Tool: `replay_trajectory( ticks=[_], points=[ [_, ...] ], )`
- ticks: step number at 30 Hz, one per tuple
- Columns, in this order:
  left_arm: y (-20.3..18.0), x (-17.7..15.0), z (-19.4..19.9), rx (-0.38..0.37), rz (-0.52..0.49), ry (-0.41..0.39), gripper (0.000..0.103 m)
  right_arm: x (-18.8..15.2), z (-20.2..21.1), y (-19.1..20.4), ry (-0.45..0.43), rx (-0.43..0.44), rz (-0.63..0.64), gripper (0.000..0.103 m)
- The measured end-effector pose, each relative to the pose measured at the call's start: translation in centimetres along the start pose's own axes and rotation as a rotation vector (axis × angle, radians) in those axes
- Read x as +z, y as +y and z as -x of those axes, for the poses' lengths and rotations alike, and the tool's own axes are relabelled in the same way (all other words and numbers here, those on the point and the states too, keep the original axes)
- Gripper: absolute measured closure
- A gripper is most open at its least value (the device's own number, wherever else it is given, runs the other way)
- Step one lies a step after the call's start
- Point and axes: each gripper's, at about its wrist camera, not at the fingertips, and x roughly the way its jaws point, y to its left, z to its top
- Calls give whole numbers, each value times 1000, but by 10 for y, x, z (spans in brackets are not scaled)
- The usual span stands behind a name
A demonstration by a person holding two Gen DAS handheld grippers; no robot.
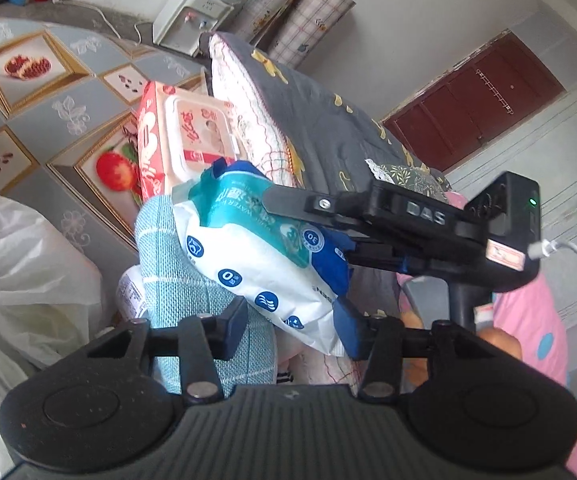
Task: Organize soft objects
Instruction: 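Grasp the wipes pack's blue edge with the right gripper while the left gripper holds it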
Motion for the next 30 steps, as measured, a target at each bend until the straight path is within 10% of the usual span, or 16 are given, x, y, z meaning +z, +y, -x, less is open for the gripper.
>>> replay_trajectory(
  ticks=[10, 15, 30],
  points=[
    [1, 4, -1, 6, 13, 6, 51, -3, 16, -5, 20, 45, -83, 30],
    [-1, 9, -4, 34, 20, 9, 52, -3, -1, -16, 39, 56, -149, 48],
    [-39, 5, 26, 12, -67, -55, 54, -22, 63, 24, -110, 13, -114, 62]
  ],
)
